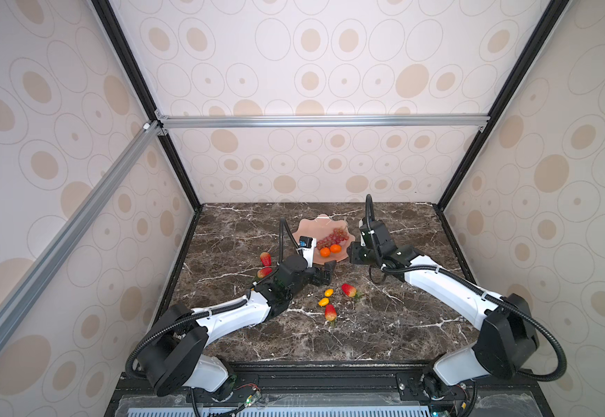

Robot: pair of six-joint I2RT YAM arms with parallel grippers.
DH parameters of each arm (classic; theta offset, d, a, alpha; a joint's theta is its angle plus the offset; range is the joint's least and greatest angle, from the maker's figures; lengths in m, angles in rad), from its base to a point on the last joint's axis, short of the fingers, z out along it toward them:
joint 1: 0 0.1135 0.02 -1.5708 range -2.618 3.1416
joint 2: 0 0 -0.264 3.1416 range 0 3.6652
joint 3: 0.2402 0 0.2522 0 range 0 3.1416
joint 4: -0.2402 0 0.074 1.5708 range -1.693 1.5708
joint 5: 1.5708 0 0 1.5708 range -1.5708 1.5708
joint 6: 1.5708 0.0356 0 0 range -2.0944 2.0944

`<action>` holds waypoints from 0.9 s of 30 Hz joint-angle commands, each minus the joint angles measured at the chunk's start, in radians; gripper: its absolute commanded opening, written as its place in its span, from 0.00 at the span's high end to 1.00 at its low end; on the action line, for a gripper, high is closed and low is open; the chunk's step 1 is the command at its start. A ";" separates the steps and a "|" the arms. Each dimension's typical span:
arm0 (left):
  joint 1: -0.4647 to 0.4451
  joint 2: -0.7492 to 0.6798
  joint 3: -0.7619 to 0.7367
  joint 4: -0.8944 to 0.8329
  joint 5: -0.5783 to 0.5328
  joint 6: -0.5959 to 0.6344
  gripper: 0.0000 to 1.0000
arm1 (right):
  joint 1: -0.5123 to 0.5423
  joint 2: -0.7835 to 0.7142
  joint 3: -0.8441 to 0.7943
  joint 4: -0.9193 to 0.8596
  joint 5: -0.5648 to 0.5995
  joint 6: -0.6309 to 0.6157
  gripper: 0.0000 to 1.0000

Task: Place and organize the fake fruits in the fruit bowl
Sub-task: 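Carry the tangerine over the pink bowl with the right gripper, then lower the tangerine into the bowl beside the others, open right gripper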

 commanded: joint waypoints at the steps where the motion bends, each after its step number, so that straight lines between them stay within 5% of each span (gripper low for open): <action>1: 0.031 0.018 0.066 -0.009 0.025 0.019 0.02 | -0.017 0.059 0.072 -0.100 -0.013 -0.016 0.57; 27: 0.173 0.207 0.222 0.014 0.185 -0.107 0.02 | -0.117 0.513 0.586 -0.335 -0.140 -0.111 0.57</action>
